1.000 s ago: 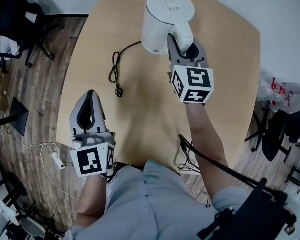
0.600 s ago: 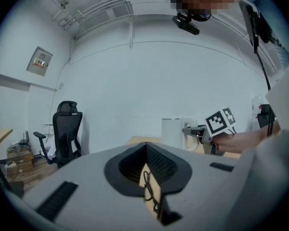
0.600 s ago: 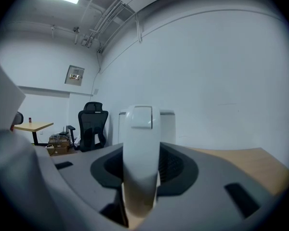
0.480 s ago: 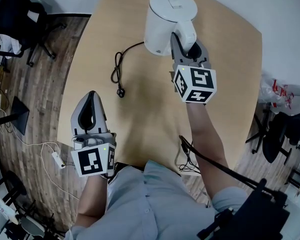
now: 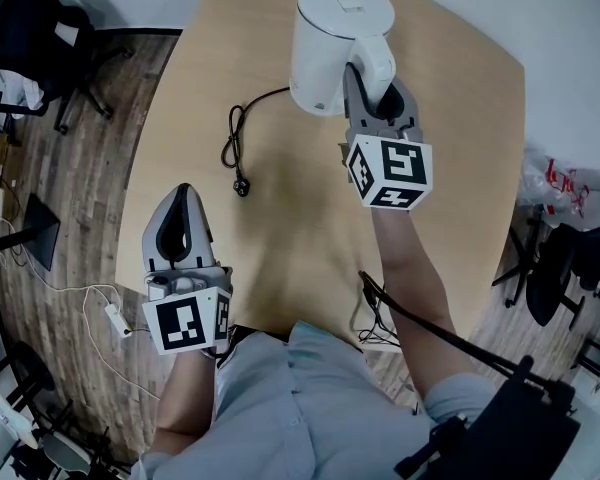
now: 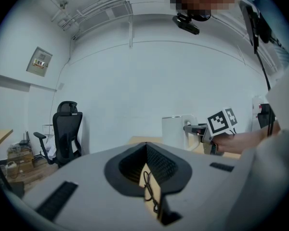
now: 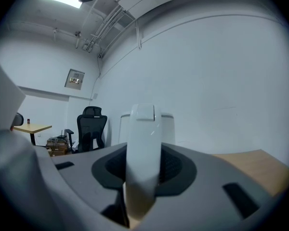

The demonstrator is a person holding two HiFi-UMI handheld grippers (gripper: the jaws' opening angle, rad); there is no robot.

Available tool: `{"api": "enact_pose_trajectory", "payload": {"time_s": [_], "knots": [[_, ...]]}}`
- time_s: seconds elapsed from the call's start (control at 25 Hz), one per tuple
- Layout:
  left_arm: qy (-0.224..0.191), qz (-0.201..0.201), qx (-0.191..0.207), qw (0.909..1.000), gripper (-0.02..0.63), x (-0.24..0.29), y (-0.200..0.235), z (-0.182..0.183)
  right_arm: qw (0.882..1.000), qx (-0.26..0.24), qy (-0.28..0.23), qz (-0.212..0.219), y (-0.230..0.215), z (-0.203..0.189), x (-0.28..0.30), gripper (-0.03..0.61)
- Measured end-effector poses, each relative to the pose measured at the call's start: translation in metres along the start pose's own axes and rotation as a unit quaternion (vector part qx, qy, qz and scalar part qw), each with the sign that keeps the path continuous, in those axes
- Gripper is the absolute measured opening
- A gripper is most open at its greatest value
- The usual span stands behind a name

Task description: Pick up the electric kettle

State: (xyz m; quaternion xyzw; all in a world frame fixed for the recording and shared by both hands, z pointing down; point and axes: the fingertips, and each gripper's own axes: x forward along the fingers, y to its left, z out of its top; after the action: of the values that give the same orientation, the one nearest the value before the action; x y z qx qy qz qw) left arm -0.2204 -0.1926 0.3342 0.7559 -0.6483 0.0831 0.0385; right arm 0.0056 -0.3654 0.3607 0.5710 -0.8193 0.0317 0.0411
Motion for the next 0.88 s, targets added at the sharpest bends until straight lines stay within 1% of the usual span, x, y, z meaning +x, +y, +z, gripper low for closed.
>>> {"api": "enact_pose_trajectory", "payload": {"time_s": [0.28, 0.6, 0.88], "knots": [[0.000, -0.003, 0.000, 1.0000, 0.000, 0.001, -0.001, 0.000, 1.000, 0.005, -0.004, 0.001, 0.001, -0.008, -0.007, 0.110], [-0.002, -0.010, 0.000, 0.9999, 0.000, 0.002, -0.009, 0.000, 1.000, 0.004, 0.006, -0.002, -0.004, -0.022, -0.016, 0.132], [-0.004, -0.015, 0.002, 0.9999, 0.000, -0.002, -0.015, 0.002, 1.000, -0.012, 0.024, 0.004, 0.000, -0.023, -0.014, 0.144]]}}
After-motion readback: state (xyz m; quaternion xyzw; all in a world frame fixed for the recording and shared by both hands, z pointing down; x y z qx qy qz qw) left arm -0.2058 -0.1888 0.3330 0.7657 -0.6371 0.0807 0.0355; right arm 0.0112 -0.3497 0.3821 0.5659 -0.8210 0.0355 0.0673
